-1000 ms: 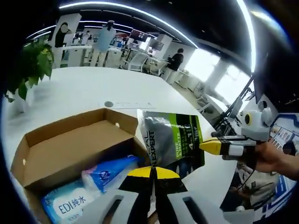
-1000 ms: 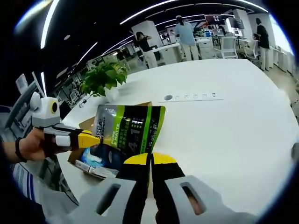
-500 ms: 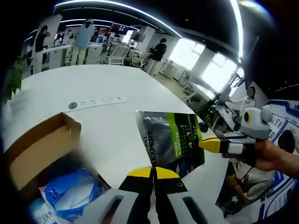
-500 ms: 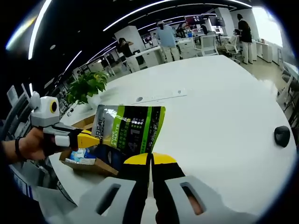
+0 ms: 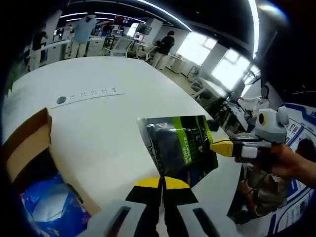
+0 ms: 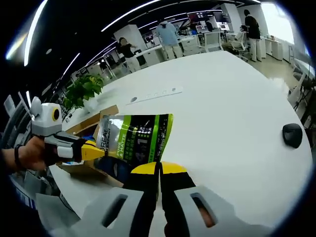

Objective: Operate the shoe box by opening the lid, removing the specified soft item, and placing it in the target area until the item is outside and the box remains undamaged.

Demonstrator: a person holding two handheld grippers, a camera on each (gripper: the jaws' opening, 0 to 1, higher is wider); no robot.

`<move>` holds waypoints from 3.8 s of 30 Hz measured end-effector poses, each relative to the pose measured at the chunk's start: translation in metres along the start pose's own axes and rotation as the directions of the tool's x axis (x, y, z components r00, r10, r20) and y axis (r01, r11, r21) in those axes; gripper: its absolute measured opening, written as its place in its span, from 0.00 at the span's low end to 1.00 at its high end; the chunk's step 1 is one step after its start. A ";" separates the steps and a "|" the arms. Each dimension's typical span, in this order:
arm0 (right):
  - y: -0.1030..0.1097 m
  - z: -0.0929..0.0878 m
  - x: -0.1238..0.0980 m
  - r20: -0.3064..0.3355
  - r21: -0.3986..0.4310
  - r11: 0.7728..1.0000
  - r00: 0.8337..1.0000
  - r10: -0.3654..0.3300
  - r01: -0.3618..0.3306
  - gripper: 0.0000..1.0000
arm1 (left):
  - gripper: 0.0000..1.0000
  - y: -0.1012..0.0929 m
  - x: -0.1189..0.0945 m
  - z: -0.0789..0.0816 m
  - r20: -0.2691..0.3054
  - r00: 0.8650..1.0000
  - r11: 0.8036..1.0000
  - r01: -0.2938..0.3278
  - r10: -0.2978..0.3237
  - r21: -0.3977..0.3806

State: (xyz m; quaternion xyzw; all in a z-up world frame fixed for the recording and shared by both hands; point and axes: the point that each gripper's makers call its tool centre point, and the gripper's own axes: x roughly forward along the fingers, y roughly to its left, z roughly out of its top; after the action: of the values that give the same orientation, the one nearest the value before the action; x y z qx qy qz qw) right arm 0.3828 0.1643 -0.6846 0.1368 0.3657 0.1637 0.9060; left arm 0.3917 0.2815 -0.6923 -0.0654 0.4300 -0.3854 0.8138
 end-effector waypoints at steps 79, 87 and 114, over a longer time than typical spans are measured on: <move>-0.057 -0.067 0.041 -0.147 0.048 0.998 0.989 -0.024 0.031 0.04 | 0.09 0.022 0.040 -0.063 -0.215 0.969 0.992 -0.124 0.122 0.004; -0.058 -0.061 0.032 -0.134 0.024 0.998 0.989 -0.059 0.063 0.10 | 0.16 0.008 0.028 -0.050 -0.161 0.985 0.998 -0.060 0.063 0.020; 0.036 -0.022 0.004 -0.006 -0.151 0.986 0.997 0.074 -0.074 0.31 | 0.34 0.049 -0.120 -0.017 0.246 0.965 0.993 -0.107 0.092 0.049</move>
State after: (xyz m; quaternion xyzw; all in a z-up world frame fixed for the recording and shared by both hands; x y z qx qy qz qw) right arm 0.3625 0.2012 -0.6895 0.0811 0.3473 0.2243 0.9069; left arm 0.3668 0.4015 -0.6462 -0.0655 0.3175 -0.3460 0.8804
